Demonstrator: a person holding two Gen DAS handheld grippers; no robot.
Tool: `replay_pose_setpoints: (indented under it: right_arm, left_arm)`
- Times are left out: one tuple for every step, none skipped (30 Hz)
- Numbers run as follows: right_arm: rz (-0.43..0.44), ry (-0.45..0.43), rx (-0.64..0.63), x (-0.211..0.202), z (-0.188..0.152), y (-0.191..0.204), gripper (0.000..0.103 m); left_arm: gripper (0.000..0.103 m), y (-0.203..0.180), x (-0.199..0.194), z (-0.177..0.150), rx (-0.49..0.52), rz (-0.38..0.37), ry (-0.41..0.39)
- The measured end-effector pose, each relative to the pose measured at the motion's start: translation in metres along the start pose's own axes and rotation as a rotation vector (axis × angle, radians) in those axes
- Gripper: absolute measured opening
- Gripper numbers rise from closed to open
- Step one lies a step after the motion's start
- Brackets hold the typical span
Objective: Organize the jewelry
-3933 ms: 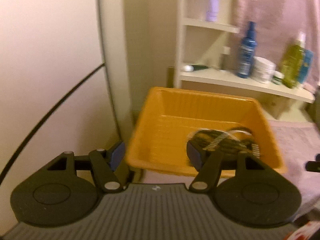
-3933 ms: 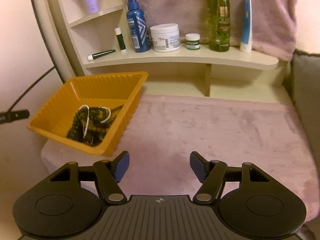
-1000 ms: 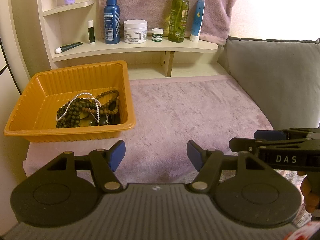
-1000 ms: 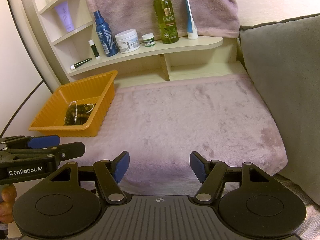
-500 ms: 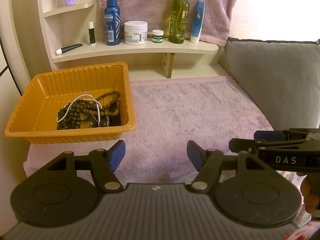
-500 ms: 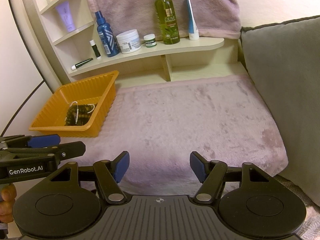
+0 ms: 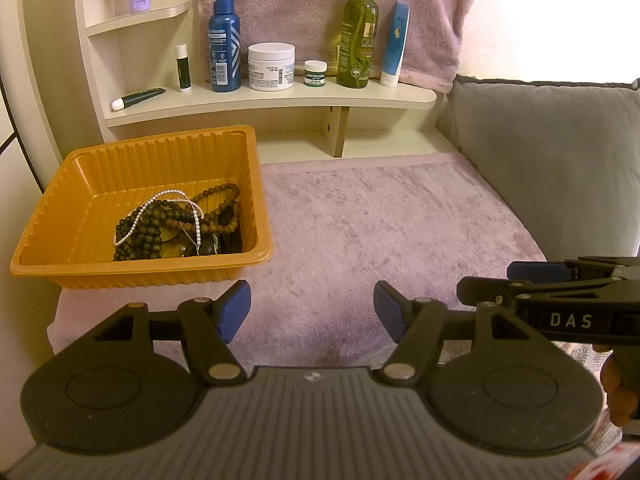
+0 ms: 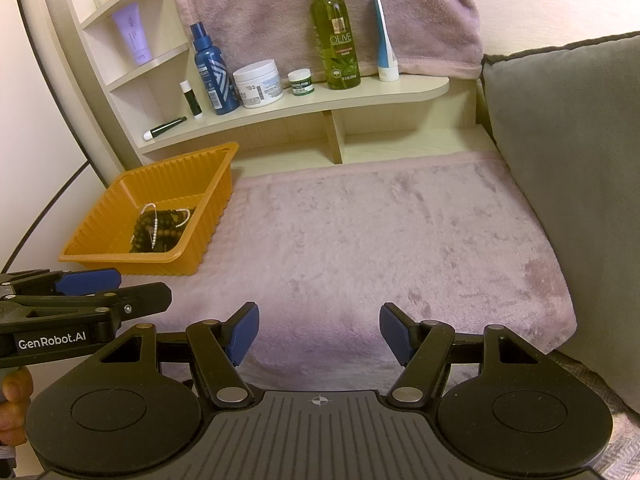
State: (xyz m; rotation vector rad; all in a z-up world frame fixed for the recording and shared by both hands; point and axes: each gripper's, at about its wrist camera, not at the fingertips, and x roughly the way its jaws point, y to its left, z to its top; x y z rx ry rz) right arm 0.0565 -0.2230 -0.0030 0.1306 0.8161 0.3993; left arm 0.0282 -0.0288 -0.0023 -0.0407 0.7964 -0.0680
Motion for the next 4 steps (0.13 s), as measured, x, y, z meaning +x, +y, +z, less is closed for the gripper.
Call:
replay_pose_setpoints:
  right_arm:
    - [-0.001, 0.000, 0.000, 0.0001, 0.0000, -0.0001, 0.067]
    - [0.000, 0.001, 0.000, 0.0002, 0.0003, -0.0003, 0.067]
    - [0.000, 0.001, 0.000, 0.0000, 0.0004, -0.0002, 0.067]
    - [0.000, 0.001, 0.001, -0.0003, 0.0005, 0.0005, 0.067]
  left_arm:
    - [0.066, -0.0005, 0.0005, 0.0003, 0.001, 0.000, 0.001]
    - [0.066, -0.0005, 0.0007, 0.0004, 0.001, 0.000, 0.003]
    - [0.066, -0.0001, 0.0003, 0.0006, -0.001, 0.000, 0.005]
    - [0.066, 0.0002, 0.0005, 0.0019, -0.001, -0.001, 0.008]
